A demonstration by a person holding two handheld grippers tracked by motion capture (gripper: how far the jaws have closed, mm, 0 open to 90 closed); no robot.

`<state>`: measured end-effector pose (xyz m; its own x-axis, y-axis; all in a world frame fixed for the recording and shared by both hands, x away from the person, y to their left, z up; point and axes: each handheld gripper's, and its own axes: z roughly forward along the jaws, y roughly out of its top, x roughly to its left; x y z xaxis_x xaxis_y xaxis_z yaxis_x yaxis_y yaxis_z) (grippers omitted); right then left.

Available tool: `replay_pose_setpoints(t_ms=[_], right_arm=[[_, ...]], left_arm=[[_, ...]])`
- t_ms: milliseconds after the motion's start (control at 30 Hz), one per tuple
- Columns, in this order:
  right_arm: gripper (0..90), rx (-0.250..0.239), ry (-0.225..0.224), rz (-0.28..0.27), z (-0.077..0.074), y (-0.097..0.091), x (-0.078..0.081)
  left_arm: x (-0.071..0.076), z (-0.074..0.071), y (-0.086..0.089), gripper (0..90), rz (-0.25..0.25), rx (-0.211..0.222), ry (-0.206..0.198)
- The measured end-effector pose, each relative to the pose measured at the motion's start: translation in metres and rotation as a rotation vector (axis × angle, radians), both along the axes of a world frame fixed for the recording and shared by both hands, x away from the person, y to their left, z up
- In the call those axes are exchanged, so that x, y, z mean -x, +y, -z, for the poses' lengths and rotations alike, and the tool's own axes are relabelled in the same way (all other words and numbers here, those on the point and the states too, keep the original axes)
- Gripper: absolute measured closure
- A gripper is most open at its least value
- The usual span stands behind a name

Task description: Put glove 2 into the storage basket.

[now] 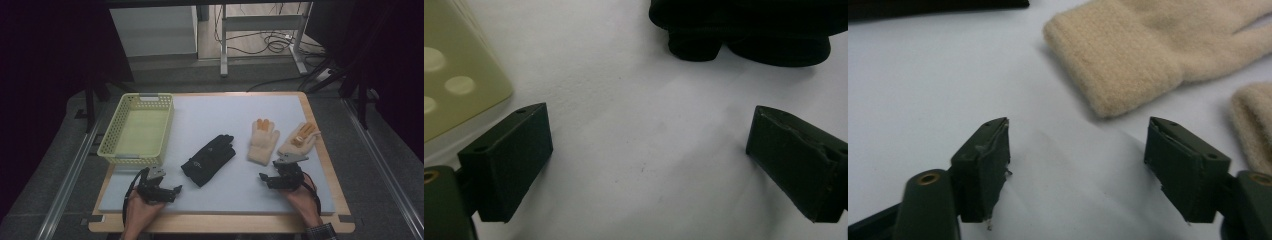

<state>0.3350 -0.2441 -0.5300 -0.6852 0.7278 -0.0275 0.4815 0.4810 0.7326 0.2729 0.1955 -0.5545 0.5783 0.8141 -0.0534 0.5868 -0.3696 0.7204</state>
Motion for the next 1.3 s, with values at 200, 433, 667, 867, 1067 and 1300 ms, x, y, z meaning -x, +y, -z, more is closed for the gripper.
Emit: replay_pose_setpoints(t_ms=[200, 433, 667, 867, 1067, 1300], right_arm=[[24.0, 0.017, -0.004, 0.0, 0.001, 0.001, 0.001], [24.0, 0.015, -0.004, 0.0, 0.001, 0.001, 0.001], [24.0, 0.015, -0.005, -0.001, 0.001, 0.001, 0.001], [24.0, 0.014, -0.005, 0.0, 0.001, 0.001, 0.001], [24.0, 0.013, -0.007, 0.001, 0.001, 0.001, 0.001], [24.0, 0.013, -0.008, 0.0, 0.001, 0.001, 0.001]], left_arm=[[0.001, -0.002, -0.002, 5.3, 0.019, -0.01, 0.003], [0.001, -0.011, -0.014, 6.3, 0.091, 0.024, 0.011], [-0.005, -0.023, -0.026, 2.9, 0.116, 0.044, 0.047], [-0.014, -0.042, -0.035, 0.0, 0.14, 0.046, 0.055], [-0.034, -0.055, -0.05, 0.0, 0.176, 0.039, 0.061], [-0.066, -0.058, -0.08, 0.0, 0.198, -0.004, 0.083]])
